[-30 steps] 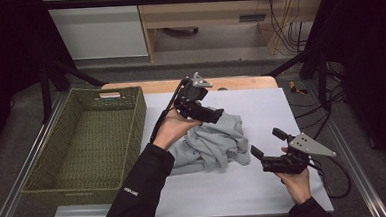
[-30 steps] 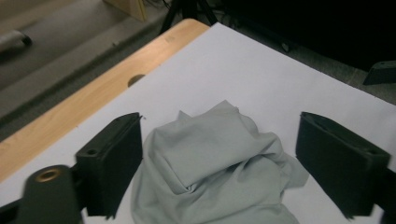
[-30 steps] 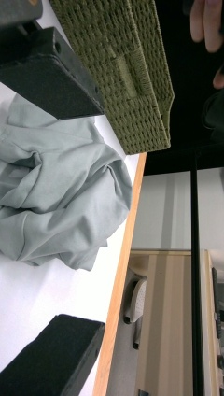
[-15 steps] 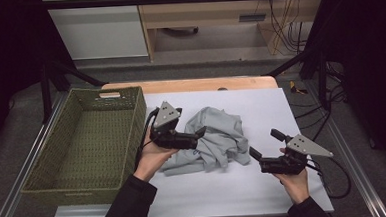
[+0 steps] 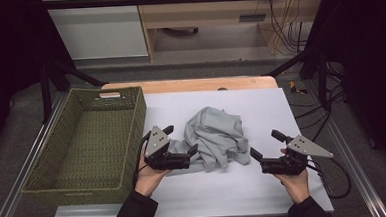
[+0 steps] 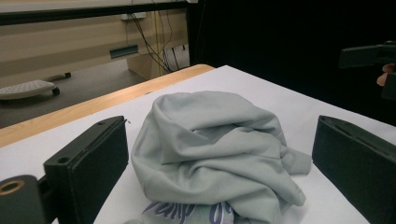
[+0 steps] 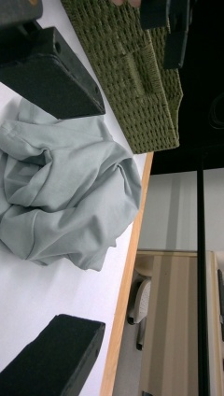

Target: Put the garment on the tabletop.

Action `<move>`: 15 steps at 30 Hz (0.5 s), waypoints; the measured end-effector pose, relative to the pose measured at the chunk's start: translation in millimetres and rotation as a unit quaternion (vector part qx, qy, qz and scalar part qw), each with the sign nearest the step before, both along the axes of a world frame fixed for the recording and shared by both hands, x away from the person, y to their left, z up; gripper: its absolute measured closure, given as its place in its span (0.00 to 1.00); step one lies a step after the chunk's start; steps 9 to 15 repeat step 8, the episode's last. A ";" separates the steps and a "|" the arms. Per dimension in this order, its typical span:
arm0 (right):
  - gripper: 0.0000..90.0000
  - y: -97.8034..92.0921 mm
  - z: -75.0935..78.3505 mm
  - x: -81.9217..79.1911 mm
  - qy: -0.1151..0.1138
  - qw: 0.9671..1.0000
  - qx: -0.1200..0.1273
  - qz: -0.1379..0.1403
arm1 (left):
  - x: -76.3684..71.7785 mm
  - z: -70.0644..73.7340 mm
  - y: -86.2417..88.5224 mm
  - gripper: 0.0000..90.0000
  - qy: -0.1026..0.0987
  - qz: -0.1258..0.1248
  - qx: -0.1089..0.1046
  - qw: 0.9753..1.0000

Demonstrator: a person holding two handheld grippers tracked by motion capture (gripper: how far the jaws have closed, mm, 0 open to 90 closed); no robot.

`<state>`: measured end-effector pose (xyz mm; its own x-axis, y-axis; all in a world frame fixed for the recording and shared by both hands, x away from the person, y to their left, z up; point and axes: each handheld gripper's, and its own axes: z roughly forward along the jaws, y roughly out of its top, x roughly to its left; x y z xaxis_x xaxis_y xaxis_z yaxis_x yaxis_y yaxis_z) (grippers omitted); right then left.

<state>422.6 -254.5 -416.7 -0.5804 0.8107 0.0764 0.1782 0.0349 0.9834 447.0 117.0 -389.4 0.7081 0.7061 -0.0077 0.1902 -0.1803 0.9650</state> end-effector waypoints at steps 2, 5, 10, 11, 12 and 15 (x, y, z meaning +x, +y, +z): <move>0.01 0.3 -0.3 0.0 0.004 1.000 0.002 -0.003 | -2.0 -4.1 2.5 0.03 -0.003 0.005 -0.003 1.000; 0.01 -0.4 -0.4 -0.5 0.001 1.000 0.002 0.001 | -5.0 -9.3 6.7 0.03 -0.002 0.008 -0.009 1.000; 0.01 -0.5 -0.3 -0.4 0.001 1.000 0.003 -0.002 | -7.5 -11.5 9.0 0.03 -0.003 0.007 -0.014 1.000; 0.01 -0.5 -0.3 -0.4 0.001 1.000 0.003 -0.002 | -7.5 -11.5 9.0 0.03 -0.003 0.007 -0.014 1.000; 0.01 -0.5 -0.3 -0.4 0.001 1.000 0.003 -0.002 | -7.5 -11.5 9.0 0.03 -0.003 0.007 -0.014 1.000; 0.01 -0.5 -0.3 -0.4 0.001 1.000 0.003 -0.002 | -7.5 -11.5 9.0 0.03 -0.003 0.007 -0.014 1.000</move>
